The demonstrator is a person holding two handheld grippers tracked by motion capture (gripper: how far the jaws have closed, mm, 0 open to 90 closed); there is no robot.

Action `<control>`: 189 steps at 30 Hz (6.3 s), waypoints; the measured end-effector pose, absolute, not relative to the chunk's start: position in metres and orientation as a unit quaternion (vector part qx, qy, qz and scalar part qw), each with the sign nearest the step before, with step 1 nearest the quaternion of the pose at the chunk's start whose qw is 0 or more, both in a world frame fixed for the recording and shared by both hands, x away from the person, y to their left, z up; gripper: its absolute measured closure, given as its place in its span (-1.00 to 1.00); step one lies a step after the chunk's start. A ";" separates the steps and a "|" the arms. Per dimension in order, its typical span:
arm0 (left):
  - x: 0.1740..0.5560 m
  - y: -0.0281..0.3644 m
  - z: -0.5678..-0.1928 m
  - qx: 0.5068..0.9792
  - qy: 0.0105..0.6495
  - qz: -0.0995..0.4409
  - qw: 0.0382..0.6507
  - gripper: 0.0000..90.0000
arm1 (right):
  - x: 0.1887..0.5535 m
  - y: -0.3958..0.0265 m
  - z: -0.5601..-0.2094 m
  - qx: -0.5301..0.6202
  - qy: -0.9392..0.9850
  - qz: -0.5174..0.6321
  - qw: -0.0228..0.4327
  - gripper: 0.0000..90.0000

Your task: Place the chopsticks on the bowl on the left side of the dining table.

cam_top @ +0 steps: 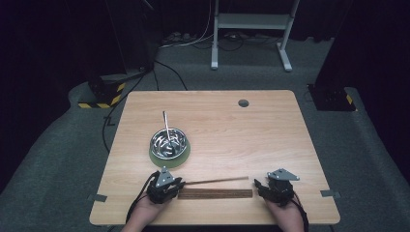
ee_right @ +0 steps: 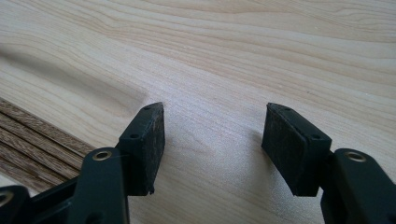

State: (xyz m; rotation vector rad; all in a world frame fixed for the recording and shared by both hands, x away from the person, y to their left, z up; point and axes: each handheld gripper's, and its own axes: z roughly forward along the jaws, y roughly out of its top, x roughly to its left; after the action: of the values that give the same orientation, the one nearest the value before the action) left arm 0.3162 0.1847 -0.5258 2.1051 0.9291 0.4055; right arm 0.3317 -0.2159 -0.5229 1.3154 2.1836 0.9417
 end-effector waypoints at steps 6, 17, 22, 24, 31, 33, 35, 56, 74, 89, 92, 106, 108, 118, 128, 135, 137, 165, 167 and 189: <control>0.317 0.185 -0.526 0.828 0.366 0.157 0.394 0.74 | 0.332 -0.216 -0.523 0.473 0.786 0.339 0.210 -0.13; 0.325 0.182 -0.523 0.826 0.384 0.166 0.378 0.54 | 0.332 -0.216 -0.523 0.473 0.786 0.339 0.210 -0.13; 0.329 0.180 -0.525 0.821 0.390 0.171 0.381 0.56 | 0.332 -0.216 -0.523 0.472 0.786 0.339 0.210 -0.13; 0.330 0.178 -0.526 0.816 0.394 0.175 0.384 0.62 | 0.332 -0.216 -0.523 0.471 0.787 0.338 0.210 -0.13; 0.328 0.182 -0.526 0.810 0.404 0.172 0.389 0.84 | 0.331 -0.216 -0.523 0.471 0.787 0.339 0.208 -0.13; 0.327 0.183 -0.527 0.810 0.404 0.174 0.389 0.85 | 0.331 -0.216 -0.523 0.470 0.788 0.339 0.208 -0.13; 0.327 0.183 -0.527 0.811 0.401 0.180 0.387 0.85 | 0.331 -0.216 -0.523 0.470 0.788 0.339 0.208 -0.13; 0.314 0.200 -0.515 0.768 0.400 0.191 0.462 0.86 | 0.331 -0.216 -0.523 0.469 0.788 0.339 0.209 -0.13; 0.312 0.218 -0.479 0.739 0.396 0.224 0.497 0.86 | 0.331 -0.216 -0.523 0.468 0.789 0.340 0.209 -0.15; 0.328 0.259 -0.476 0.721 0.430 0.229 0.492 0.86 | 0.331 -0.215 -0.523 0.468 0.788 0.340 0.210 -0.15; 0.329 0.261 -0.478 0.714 0.436 0.231 0.496 0.86 | 0.331 -0.216 -0.523 0.468 0.789 0.339 0.209 -0.15; 0.339 0.271 -0.484 0.716 0.442 0.235 0.486 0.86 | 0.331 -0.216 -0.523 0.468 0.789 0.339 0.208 -0.15; 0.342 0.271 -0.486 0.719 0.441 0.234 0.484 0.86 | 0.331 -0.216 -0.523 0.468 0.789 0.339 0.208 -0.15; 0.351 0.271 -0.492 0.721 0.448 0.233 0.474 0.86 | 0.331 -0.216 -0.523 0.468 0.789 0.339 0.209 -0.14; 0.352 0.274 -0.493 0.727 0.445 0.233 0.469 0.86 | 0.331 -0.215 -0.523 0.468 0.788 0.340 0.210 -0.14; 0.351 0.274 -0.495 0.727 0.447 0.230 0.468 0.86 | 0.331 -0.216 -0.523 0.468 0.788 0.339 0.209 -0.14; 0.350 0.274 -0.495 0.732 0.444 0.227 0.464 0.86 | 0.331 -0.216 -0.523 0.468 0.788 0.340 0.210 -0.14; 0.348 0.276 -0.499 0.731 0.442 0.222 0.469 0.84 | 0.331 -0.216 -0.523 0.468 0.789 0.339 0.208 -0.14; 0.348 0.276 -0.498 0.733 0.442 0.222 0.467 0.76 | 0.331 -0.216 -0.523 0.468 0.789 0.339 0.208 -0.14; 0.312 0.236 -0.469 0.742 0.384 0.246 0.491 0.31 | 0.331 -0.216 -0.523 0.468 0.789 0.339 0.208 -0.14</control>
State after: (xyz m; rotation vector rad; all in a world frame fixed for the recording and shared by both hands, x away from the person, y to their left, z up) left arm 0.3124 0.2356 -0.4692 1.8017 0.9320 0.5963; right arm 0.3309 -0.2157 -0.5227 1.3029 2.1954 0.9440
